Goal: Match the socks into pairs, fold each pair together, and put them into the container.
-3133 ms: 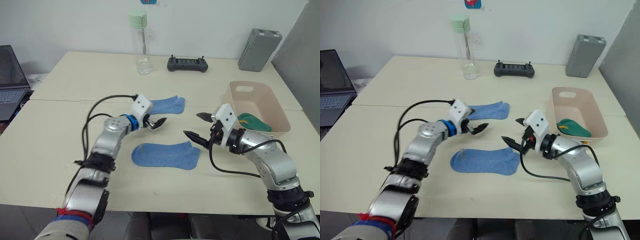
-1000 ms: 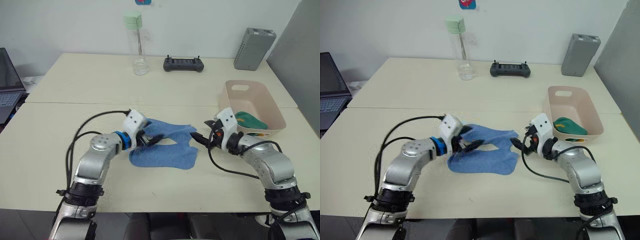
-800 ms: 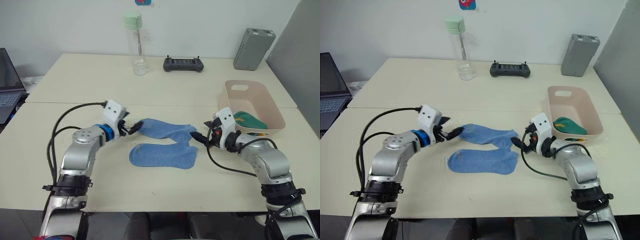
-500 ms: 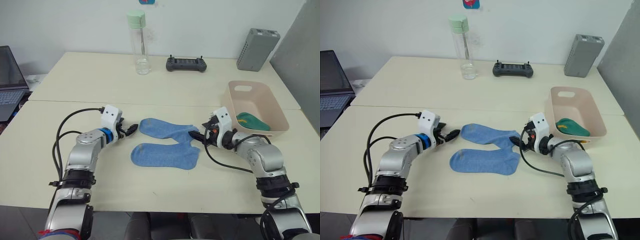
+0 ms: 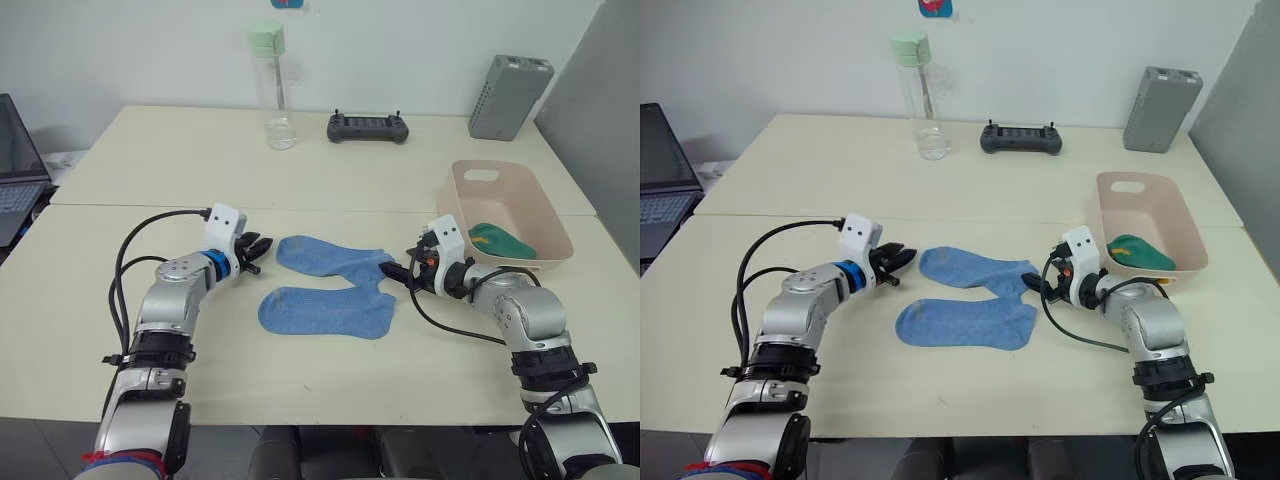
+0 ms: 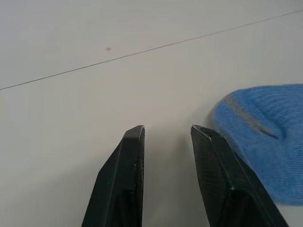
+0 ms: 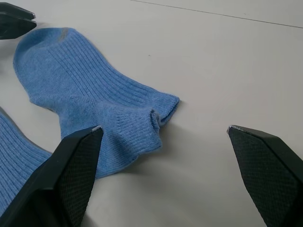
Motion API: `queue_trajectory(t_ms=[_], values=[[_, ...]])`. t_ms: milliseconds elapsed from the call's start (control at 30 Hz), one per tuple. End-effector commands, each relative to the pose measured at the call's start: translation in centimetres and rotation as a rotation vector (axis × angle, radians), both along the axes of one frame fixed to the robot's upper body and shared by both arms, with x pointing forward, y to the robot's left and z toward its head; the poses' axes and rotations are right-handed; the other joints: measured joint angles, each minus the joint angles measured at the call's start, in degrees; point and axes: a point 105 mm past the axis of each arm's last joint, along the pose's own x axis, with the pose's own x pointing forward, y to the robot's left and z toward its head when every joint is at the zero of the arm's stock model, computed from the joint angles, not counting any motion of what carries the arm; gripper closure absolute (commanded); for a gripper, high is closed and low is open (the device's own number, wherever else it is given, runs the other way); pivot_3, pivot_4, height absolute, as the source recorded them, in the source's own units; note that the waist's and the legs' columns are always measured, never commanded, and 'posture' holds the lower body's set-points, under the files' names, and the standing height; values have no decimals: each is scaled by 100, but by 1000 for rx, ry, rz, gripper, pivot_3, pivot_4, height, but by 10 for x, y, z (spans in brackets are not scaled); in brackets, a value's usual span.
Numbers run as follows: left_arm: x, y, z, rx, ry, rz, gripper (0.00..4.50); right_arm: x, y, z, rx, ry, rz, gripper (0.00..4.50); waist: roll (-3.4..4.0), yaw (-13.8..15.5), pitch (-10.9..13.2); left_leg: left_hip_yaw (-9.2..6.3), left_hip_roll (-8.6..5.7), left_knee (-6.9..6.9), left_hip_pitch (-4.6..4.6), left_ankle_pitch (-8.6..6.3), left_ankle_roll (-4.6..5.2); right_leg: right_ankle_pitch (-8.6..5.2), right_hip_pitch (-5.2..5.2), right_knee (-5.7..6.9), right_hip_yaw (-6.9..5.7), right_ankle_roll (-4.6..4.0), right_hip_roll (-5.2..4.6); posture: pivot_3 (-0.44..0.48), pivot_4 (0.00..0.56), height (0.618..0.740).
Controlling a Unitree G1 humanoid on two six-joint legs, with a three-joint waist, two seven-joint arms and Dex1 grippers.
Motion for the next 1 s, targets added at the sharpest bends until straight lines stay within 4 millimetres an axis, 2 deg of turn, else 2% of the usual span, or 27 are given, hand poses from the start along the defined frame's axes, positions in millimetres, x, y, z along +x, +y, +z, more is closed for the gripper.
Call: queue_trajectory(t_ms=[33, 167, 367, 500, 600, 667, 733, 900, 1000], values=[[1, -14, 22, -52, -62, -51, 2954, 3, 3, 17, 8, -60, 17, 0, 0, 9, 0, 0, 0, 0, 0, 0, 0, 0, 0, 0, 0, 0, 0, 0, 150, 740], [-2, -20, 14, -43, -25, -62, 2954, 3, 4, 17, 2, -64, 23, 0, 0, 4, 0, 0, 0, 0, 0, 0, 0, 0, 1, 0, 0, 0, 0, 0, 150, 740], [-3, -14, -9, 36, 50, -35, 2954, 1, 5, 16, 1, -61, 25, 0, 0, 4, 0, 0, 0, 0, 0, 0, 0, 0, 0, 0, 1, 0, 0, 0, 150, 740], [-3, -18, -13, 24, 68, -55, 2954, 0, 6, 13, -1, -53, 31, 0, 0, 4, 0, 1, 0, 0, 1, 0, 0, 0, 0, 0, 2, 1, 0, 0, 150, 740], [-2, -20, -13, 23, 64, -58, 3474, 0, 7, 11, -3, -47, 35, 0, 0, 4, 0, 0, 0, 0, 1, 0, 0, 0, 0, 0, 1, 1, 0, 0, 150, 740], [-1, -20, -12, 16, 61, -60, 4080, 0, 9, 10, -2, -45, 37, 0, 0, 4, 0, 0, 0, 0, 1, 0, 0, -1, 1, 0, 1, 1, 0, 0, 150, 740], [-1, -20, -10, 13, 57, -62, 4472, 1, 10, 9, -4, -42, 39, 0, 0, 4, 0, 0, 0, 0, 1, 0, 0, -1, 0, 0, 1, 1, 0, 0, 150, 740], [0, -19, -8, 10, 50, -60, 4472, 3, 12, 8, 1, -40, 43, 0, 0, 4, 0, 0, 0, 0, 1, 0, 0, 0, 0, 0, 1, 1, 0, 0, 150, 740], [0, -19, -7, 14, 49, -54, 4500, 2, 15, 10, 22, -41, 59, 641, 0, 4, 0, 0, 0, 0, 1, 0, 0, -1, 0, 0, 0, 1, 0, 0, 150, 740]])
